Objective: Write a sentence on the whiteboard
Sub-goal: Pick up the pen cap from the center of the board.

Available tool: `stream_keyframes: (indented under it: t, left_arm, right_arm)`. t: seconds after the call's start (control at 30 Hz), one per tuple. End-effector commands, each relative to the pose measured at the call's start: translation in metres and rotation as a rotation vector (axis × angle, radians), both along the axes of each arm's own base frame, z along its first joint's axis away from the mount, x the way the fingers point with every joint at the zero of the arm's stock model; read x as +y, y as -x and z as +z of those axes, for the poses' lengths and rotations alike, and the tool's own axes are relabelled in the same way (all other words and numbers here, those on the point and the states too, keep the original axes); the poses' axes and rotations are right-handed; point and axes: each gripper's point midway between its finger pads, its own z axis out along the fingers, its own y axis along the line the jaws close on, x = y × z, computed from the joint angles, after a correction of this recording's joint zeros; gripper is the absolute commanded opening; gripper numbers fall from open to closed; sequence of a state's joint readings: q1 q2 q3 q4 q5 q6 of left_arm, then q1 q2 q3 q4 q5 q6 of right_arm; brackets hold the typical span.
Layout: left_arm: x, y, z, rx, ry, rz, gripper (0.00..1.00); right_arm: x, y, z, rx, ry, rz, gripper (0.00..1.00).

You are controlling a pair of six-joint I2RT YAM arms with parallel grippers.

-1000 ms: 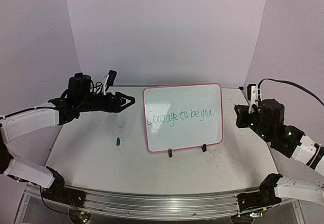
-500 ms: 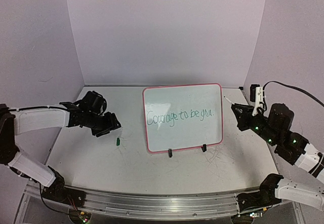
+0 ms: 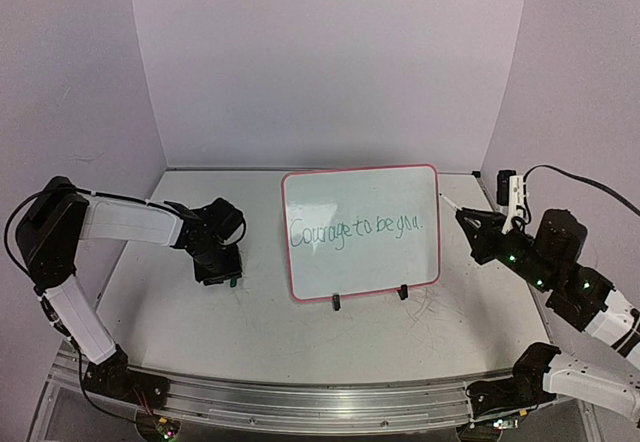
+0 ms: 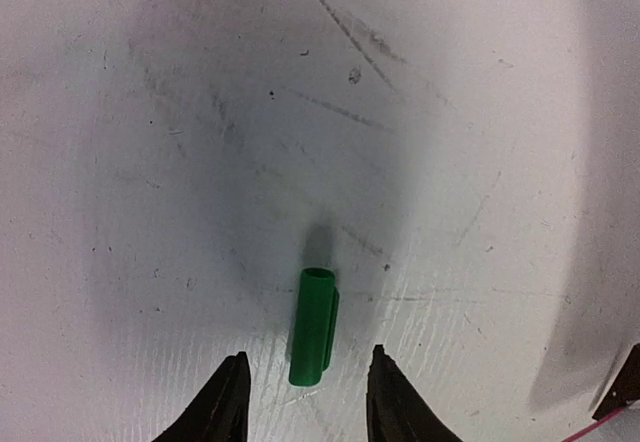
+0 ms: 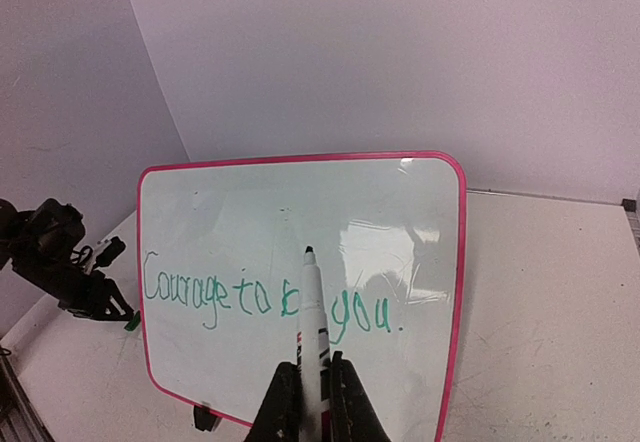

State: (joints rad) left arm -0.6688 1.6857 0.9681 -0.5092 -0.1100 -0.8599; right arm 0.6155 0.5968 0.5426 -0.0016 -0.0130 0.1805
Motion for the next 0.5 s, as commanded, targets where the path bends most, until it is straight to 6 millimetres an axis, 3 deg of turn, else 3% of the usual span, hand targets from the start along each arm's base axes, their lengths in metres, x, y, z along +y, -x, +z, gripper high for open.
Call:
stream_keyframes:
  t: [0.0,0.2,0.47]
  left_arm:
    - [-0.006,-0.019,0.003,-0.039,-0.053,-0.026,0.36]
    - [-0.013,-0.016,-0.012,-0.013,-0.091,-0.08,0.26]
    - [-0.002,0.002,-0.026,0.01,-0.146,-0.107,0.22]
  right_arm:
    - [0.001,-0.001,0.007,-0.016,-0.016,0.008,0.0]
    - [0.004,-0.002,0.008,-0.011,-0.009,0.017,0.0]
    - [0.004,-0.005,0.009,0.001,-0.003,0.006,0.0]
